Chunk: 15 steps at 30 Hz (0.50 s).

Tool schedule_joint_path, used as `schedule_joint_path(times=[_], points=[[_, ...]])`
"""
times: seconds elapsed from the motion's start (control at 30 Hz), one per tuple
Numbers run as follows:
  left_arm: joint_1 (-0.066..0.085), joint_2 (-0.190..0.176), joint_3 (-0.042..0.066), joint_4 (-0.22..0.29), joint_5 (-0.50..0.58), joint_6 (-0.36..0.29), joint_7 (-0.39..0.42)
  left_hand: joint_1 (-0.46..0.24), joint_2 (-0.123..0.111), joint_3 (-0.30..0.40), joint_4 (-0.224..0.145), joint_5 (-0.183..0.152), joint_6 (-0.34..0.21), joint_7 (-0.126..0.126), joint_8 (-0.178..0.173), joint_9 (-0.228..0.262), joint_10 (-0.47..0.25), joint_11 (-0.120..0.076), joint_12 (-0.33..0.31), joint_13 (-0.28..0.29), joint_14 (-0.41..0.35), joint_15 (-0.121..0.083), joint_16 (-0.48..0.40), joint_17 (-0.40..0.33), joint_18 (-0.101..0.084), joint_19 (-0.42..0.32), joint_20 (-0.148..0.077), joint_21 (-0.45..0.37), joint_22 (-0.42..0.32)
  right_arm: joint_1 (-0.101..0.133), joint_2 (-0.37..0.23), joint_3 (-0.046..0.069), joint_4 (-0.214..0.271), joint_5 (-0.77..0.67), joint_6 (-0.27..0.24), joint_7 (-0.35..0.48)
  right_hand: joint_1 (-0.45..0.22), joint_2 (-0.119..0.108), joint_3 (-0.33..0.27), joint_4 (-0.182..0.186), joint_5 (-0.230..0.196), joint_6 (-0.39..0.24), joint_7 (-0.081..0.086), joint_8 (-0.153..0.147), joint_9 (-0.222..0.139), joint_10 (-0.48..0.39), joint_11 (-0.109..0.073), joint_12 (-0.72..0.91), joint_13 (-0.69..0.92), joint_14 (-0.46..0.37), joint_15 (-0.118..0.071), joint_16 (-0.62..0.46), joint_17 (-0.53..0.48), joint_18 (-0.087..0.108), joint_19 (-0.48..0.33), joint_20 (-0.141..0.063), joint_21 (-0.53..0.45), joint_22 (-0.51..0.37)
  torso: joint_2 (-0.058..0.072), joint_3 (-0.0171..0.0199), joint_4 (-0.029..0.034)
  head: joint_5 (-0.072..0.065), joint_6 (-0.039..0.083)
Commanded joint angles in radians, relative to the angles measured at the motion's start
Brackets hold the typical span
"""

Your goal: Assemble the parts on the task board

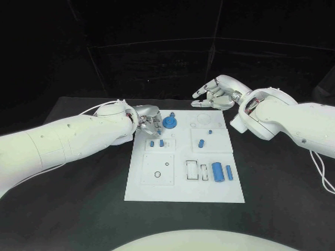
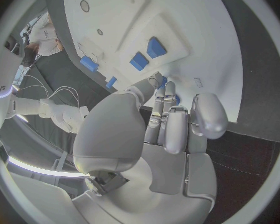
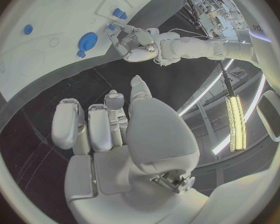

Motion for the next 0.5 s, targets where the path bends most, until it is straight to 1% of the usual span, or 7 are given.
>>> schedule_joint_path(times=[0.03,0.17,0.23,0.37,0.43,0.5], points=[[0.0,0.001,0.0,0.001,-0.002,0.025,-0.003,-0.008,0.0,0.003,0.003,-0.007,0.004,0.002,-0.002,0.001,0.007,-0.003,-0.003,-0.001,0.036,-0.003,-0.004,-0.001,-0.02,0.007,0.002,0.003,0.001,0.002,0.0,0.001,0.002,0.001,0.001,0.005,-0.001,0.008,-0.005,0.0,0.004,0.004,-0.004,0.004,0.001,0.0,0.001,0.004,0.001,0.034,-0.008,-0.003,0.002,0.015,-0.005,0.001,-0.004,0.0,0.0,0.0002,0.0,0.0,-0.001],[0.0,0.001,0.0,0.0,-0.002,0.024,-0.003,-0.008,0.0,0.003,0.003,-0.007,0.004,0.003,-0.003,0.001,0.007,-0.003,-0.004,-0.001,0.036,-0.003,-0.004,-0.002,-0.02,0.007,0.002,0.002,0.001,0.002,-0.001,0.001,0.002,0.001,0.001,0.005,-0.001,0.008,-0.005,0.0,0.004,0.004,-0.004,0.004,0.001,0.0,0.001,0.004,0.001,0.034,-0.008,-0.003,0.002,0.015,-0.005,0.001,-0.004,0.0,0.0,0.0001,0.0004,-0.002,0.0],[0.0,0.001,0.0,0.0,-0.002,0.023,-0.003,-0.01,-0.005,0.002,0.002,-0.007,-0.009,0.006,-0.013,-0.003,0.006,0.0,-0.009,-0.002,0.036,-0.001,-0.005,-0.004,-0.02,0.006,0.003,0.002,0.001,0.002,-0.001,0.001,0.002,0.001,0.002,0.005,-0.001,0.008,-0.005,0.0,0.004,0.004,-0.004,0.004,0.001,0.0,0.001,0.004,0.001,0.034,-0.008,-0.003,0.002,0.015,-0.005,0.001,-0.004,0.0,0.0,0.0,-0.0001,-0.001,-0.001],[0.0,0.003,0.0,-0.002,-0.002,0.027,-0.004,-0.018,-0.018,0.004,0.002,-0.007,-0.08,0.014,-0.064,-0.019,-0.003,0.003,-0.025,-0.003,0.035,0.002,-0.004,-0.006,-0.02,0.006,0.006,0.003,0.004,0.002,-0.001,0.001,0.002,0.001,0.002,0.004,-0.001,0.008,-0.005,0.0,0.004,0.004,-0.004,0.004,0.001,0.0,0.001,0.004,0.001,0.034,-0.008,-0.003,0.002,0.015,-0.005,0.001,-0.004,0.0,0.0,-0.0003,0.0,-0.002,0.0],[0.0,0.003,0.0,-0.003,-0.002,0.029,-0.005,-0.021,-0.025,0.003,0.003,-0.007,-0.102,0.017,-0.08,-0.02,-0.011,0.005,-0.034,-0.004,0.035,0.003,-0.005,-0.01,-0.02,0.005,0.007,0.003,0.004,0.002,-0.001,0.001,0.002,0.001,0.003,0.003,-0.001,0.008,-0.005,0.0,0.004,0.004,-0.004,0.004,0.001,0.0,0.001,0.004,0.001,0.034,-0.008,-0.003,0.002,0.015,-0.005,0.001,-0.004,0.0,0.0,-0.0001,-0.0002,-0.002,0.0],[0.0,0.003,0.0,-0.004,-0.002,0.03,-0.005,-0.025,-0.029,0.001,0.004,-0.007,-0.113,0.02,-0.089,-0.02,-0.016,0.007,-0.039,-0.004,0.034,0.005,-0.006,-0.012,-0.02,0.004,0.008,0.002,0.004,0.002,-0.002,0.001,0.001,0.001,0.003,0.002,-0.001,0.008,-0.005,0.0,0.004,0.004,-0.004,0.004,0.001,0.0,0.001,0.004,0.001,0.034,-0.008,-0.003,0.002,0.015,-0.005,0.001,-0.004,0.0,-0.001,-0.0002,-0.0001,-0.002,0.0]])
